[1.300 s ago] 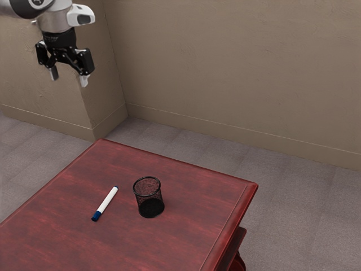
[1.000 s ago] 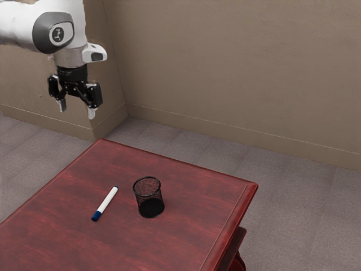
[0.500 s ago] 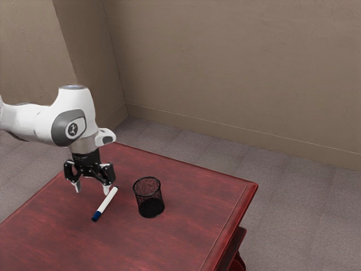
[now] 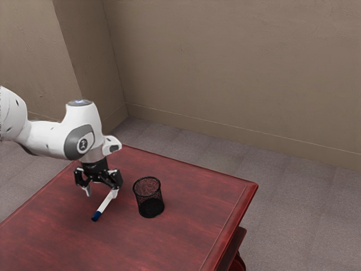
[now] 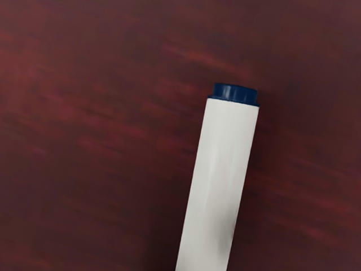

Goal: Put the marker into the pen holder.

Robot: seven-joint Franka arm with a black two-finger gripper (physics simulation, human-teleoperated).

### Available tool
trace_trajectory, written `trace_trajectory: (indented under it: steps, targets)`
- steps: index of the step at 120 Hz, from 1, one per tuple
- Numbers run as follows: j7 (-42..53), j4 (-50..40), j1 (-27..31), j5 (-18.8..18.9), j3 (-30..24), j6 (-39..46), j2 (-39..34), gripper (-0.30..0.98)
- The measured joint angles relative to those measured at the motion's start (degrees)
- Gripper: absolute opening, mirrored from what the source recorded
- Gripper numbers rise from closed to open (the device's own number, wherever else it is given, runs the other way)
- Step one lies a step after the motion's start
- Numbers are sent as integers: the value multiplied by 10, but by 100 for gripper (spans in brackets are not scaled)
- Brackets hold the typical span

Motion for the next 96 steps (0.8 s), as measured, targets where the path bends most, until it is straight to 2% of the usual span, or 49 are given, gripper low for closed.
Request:
trace_trajectory:
  steps: [40,50,72,96]
  targets:
    - [18,17,0,1,0,22,31,67]
    - [21,19,-1,2,0,23,30,56]
    - [26,28,-1,11,0,24,28,24]
    - [29,35,-1,16,-2,24,46,9]
